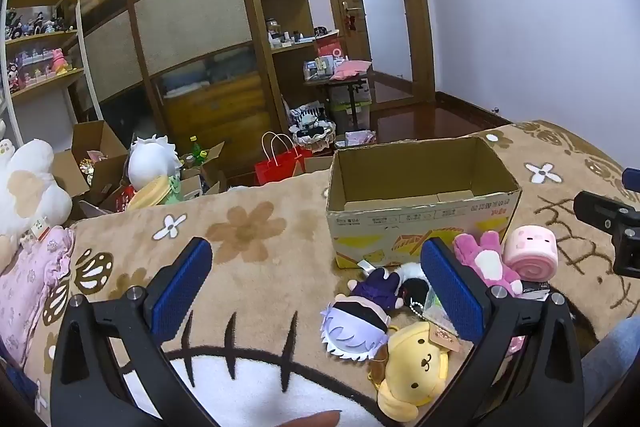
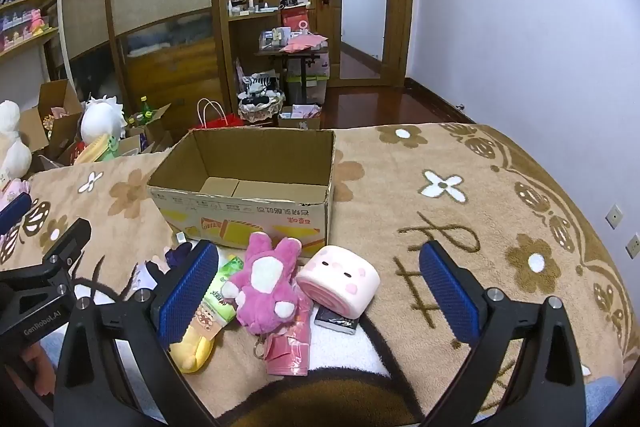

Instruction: Organize soft objects

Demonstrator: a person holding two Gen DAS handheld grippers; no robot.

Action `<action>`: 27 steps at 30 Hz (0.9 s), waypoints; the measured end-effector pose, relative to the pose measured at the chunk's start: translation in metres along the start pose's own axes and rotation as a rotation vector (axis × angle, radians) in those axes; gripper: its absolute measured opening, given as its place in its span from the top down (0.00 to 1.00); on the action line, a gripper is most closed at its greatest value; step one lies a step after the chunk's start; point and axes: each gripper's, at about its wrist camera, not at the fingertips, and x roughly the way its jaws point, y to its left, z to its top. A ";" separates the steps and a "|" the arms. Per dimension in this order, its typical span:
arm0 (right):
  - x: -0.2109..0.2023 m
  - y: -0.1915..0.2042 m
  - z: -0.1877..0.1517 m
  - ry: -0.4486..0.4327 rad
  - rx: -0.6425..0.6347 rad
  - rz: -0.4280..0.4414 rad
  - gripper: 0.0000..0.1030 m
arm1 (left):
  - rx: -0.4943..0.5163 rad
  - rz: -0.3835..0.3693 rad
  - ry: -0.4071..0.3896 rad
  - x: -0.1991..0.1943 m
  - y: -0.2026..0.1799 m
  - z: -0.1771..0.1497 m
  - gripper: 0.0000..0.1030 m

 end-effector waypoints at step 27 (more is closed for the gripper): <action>0.000 0.000 0.000 -0.002 0.006 0.006 0.00 | 0.011 0.002 -0.013 -0.002 0.000 0.000 0.00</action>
